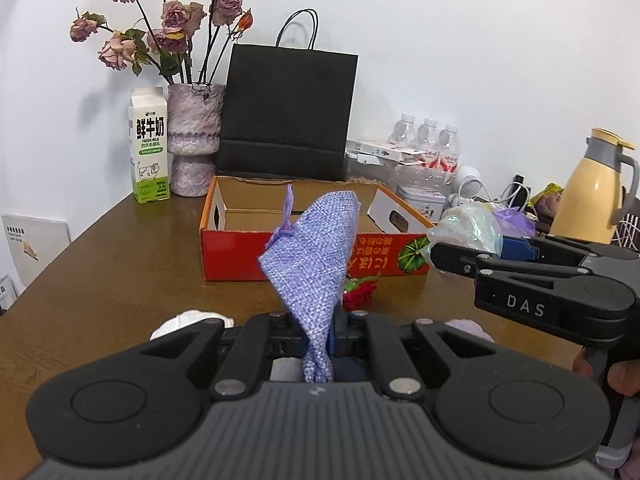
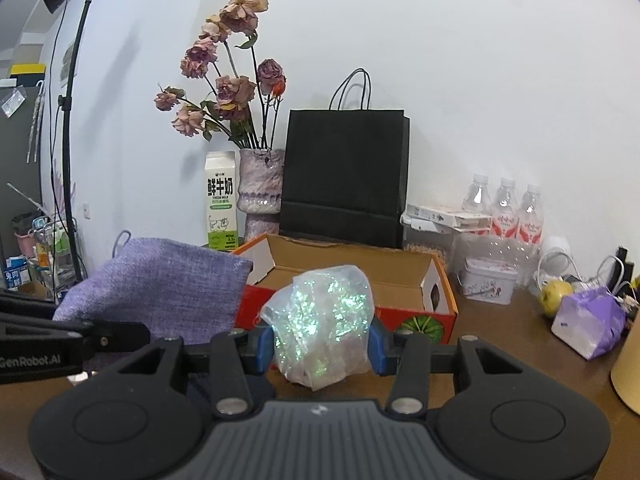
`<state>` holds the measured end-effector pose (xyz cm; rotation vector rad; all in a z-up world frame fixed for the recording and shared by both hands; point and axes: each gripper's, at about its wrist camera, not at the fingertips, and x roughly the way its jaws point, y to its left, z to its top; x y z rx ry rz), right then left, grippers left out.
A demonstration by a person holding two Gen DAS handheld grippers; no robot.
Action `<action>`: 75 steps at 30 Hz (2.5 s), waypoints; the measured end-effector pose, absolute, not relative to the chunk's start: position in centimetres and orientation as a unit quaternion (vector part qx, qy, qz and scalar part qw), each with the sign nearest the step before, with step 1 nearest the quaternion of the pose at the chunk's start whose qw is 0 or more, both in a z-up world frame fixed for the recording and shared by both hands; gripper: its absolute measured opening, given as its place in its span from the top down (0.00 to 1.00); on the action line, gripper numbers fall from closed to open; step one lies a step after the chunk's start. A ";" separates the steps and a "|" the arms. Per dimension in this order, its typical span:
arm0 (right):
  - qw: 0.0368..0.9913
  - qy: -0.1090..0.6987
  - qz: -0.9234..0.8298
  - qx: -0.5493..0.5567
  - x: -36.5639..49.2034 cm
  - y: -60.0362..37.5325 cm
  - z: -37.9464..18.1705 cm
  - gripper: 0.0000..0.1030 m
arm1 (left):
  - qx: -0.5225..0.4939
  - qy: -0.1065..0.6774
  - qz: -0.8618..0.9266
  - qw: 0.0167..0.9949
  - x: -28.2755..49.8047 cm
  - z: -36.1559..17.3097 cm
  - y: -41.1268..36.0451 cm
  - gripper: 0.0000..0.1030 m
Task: Organize objects
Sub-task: 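Carry the pouch in the left gripper and bag in the right gripper to the red box, then open the left gripper dropping the pouch into the box while the right gripper releases the bag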
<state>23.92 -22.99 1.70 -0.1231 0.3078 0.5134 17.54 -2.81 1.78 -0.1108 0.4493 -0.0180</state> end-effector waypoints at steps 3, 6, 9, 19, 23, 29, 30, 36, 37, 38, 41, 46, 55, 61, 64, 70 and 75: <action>0.952 0.149 0.262 -0.063 24.9 -22.7 2.0 0.57 | -0.054 0.222 -0.002 0.973 18.6 2.0 -3.0 0.91; 0.949 0.151 0.271 -0.062 26.1 -22.5 2.2 0.57 | -0.056 0.221 0.004 0.974 19.7 2.2 -3.3 0.91; 0.948 0.153 0.275 -0.053 27.4 -22.4 2.3 0.57 | -0.058 0.220 0.013 0.974 20.8 2.3 -3.4 0.91; 0.943 0.160 0.285 -0.058 31.7 -22.5 2.2 0.57 | -0.064 0.226 0.027 0.972 24.3 2.8 -3.4 0.91; 0.941 0.160 0.293 -0.057 33.0 -22.5 2.2 0.57 | -0.063 0.224 0.028 0.972 25.4 3.3 -3.6 0.91; 0.938 0.162 0.301 -0.056 34.9 -22.3 2.2 0.57 | -0.053 0.222 0.033 0.973 27.3 3.8 -3.7 0.91; 0.938 0.161 0.302 -0.055 35.1 -22.3 2.2 0.57 | -0.051 0.222 0.034 0.973 27.7 3.9 -3.7 0.91; 0.938 0.158 0.304 -0.052 37.2 -22.1 2.5 0.57 | -0.056 0.223 0.035 0.973 30.1 4.5 -3.2 0.91; 0.938 0.158 0.304 -0.051 37.5 -22.0 2.5 0.57 | -0.056 0.223 0.036 0.972 30.5 4.6 -3.1 0.91; 0.938 0.158 0.304 -0.051 37.8 -21.9 2.5 0.57 | -0.057 0.224 0.035 0.972 30.9 4.6 -3.0 0.91; 0.937 0.161 0.306 -0.051 39.0 -21.5 2.5 0.57 | -0.061 0.230 0.037 0.971 32.3 4.8 -2.6 0.91; 0.936 0.165 0.308 -0.051 41.0 -20.8 2.4 0.57 | -0.063 0.240 0.043 0.968 35.0 4.9 -1.8 0.91; 0.934 0.187 0.299 -0.056 45.4 -19.1 1.4 0.57 | -0.056 0.283 0.059 0.956 40.7 3.9 -0.6 0.91; 0.932 0.211 0.288 -0.066 47.9 -18.2 0.0 0.57 | -0.058 0.296 0.067 0.951 43.9 2.8 0.5 0.91; 0.930 0.221 0.286 -0.068 48.8 -17.8 -0.5 0.52 | -0.058 0.305 0.067 0.948 45.0 2.3 0.7 0.85; 0.934 0.224 0.269 -0.071 49.2 -17.6 -1.0 0.09 | -0.042 0.272 0.093 0.957 44.9 2.6 0.8 0.00; 0.936 0.224 0.264 -0.068 49.2 -17.8 -0.9 0.04 | -0.043 0.257 0.102 0.960 44.2 3.0 1.1 0.00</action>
